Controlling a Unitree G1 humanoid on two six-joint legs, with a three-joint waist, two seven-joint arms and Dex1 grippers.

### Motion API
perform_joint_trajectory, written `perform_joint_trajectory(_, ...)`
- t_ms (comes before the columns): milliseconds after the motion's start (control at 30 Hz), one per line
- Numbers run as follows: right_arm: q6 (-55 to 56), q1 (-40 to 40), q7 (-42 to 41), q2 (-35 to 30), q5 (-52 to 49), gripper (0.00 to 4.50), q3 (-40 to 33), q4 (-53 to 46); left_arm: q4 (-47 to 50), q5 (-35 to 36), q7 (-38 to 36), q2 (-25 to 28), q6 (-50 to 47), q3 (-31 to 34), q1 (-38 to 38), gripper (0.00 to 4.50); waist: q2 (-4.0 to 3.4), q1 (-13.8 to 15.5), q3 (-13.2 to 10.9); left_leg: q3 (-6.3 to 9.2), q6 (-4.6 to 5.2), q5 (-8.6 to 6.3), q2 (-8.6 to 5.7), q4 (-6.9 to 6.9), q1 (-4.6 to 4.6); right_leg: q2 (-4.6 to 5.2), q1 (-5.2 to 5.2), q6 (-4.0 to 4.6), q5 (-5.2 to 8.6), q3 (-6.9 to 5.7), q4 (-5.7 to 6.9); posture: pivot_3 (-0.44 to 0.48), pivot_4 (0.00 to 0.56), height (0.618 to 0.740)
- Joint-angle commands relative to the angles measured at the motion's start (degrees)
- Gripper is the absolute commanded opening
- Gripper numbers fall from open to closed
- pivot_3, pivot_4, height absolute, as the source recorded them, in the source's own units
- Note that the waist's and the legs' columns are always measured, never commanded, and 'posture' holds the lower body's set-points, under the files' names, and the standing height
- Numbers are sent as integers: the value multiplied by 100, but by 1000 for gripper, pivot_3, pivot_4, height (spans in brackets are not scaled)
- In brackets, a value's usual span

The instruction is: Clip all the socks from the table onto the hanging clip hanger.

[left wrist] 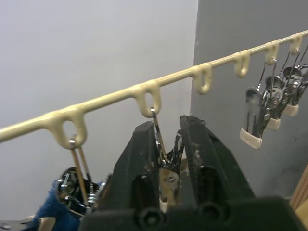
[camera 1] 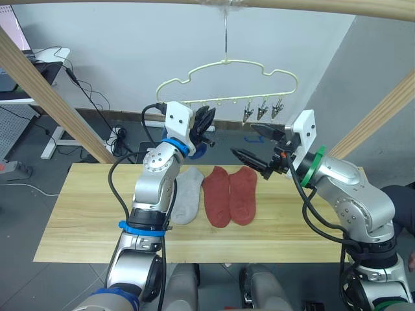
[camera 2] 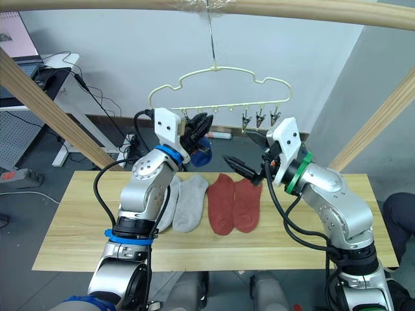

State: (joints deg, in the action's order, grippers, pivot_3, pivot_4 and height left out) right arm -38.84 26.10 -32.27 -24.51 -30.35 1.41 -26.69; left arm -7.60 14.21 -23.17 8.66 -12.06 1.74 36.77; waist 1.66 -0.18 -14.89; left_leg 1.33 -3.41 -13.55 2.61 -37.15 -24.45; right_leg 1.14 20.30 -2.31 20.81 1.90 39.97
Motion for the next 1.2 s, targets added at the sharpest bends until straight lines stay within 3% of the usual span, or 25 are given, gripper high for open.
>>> perform_joint_trajectory(33, 27, 5, -2, -40, -89, 4500, -55, -295, 108, 73, -3, -54, 82, 38, 74, 109, 0, 0, 0, 1, 0, 0, 0, -1, 0, 0, 0, 0, 0, -1, 0, 2, 238, 740)
perform_joint_trajectory(233, 43, -25, -25, -49, -22, 4500, -4, -231, 265, 146, -64, -32, -43, 19, -4, 5, 0, 0, 0, 1, 0, 0, 0, -1, 0, 0, 0, 0, 0, 0, 1, 4, 239, 740)
perform_joint_trajectory(400, -7, -313, 126, -613, 1171, 4500, 922, 429, 597, 414, -131, 88, -554, 89, -54, 5, 0, -1, 0, 1, 0, 0, -1, -1, 0, 0, -1, 0, 0, 0, -1, 10, 245, 740)
perform_joint_trajectory(633, 761, 197, 602, 214, 2487, 4500, 1866, 3154, 1061, 1683, -342, 547, -2442, 695, 26, 5, 0, -124, 0, 1, -2, 4, 3, -1, 6, -2, 1, 0, 0, 3, 9, 24, 249, 740)
perform_joint_trajectory(833, 1252, 984, 801, 1001, 3068, 4500, 2018, 5294, 1007, 1746, -506, 1014, -2693, 762, -29, 5, 0, -160, 0, 0, -5, 8, 4, 5, 15, -4, -1, 0, 0, 2, 10, 44, 254, 740)
perform_joint_trajectory(1033, 1583, 959, 485, 1108, 3466, 4500, 2218, 6093, 1181, 2484, -90, 881, -3545, 1200, 99, 5, 0, -137, 0, -4, -5, 8, 1, 4, 16, 3, -7, 0, 0, 3, 2, 66, 263, 740)
perform_joint_trajectory(1200, 1716, 684, 237, 1092, 3470, 2836, 2116, 5821, 1231, 2808, 125, 898, -3904, 1371, 173, 0, 0, -137, 0, 0, -5, 8, 6, 10, 56, 0, -34, 0, 0, 6, 12, 75, 267, 740)
